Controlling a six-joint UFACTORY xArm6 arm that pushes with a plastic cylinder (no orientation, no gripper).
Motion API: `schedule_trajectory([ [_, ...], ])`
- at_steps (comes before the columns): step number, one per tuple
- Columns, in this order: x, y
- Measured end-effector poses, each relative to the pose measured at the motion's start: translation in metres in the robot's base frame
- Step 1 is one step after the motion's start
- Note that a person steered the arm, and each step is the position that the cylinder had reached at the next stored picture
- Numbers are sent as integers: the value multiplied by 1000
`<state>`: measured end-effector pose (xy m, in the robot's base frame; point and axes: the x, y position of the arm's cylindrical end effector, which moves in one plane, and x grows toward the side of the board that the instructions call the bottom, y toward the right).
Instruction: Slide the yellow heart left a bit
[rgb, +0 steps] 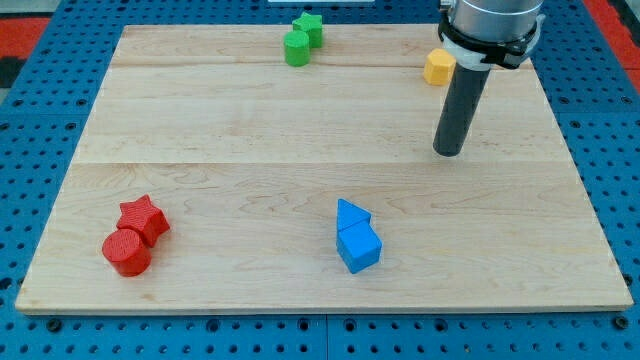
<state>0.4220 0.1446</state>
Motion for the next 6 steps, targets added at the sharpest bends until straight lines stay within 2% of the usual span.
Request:
schedule_trajectory([
  [2,-44,56],
  [3,-85,62],
  [4,-128,103],
  [5,-167,95],
  [6,-174,47],
])
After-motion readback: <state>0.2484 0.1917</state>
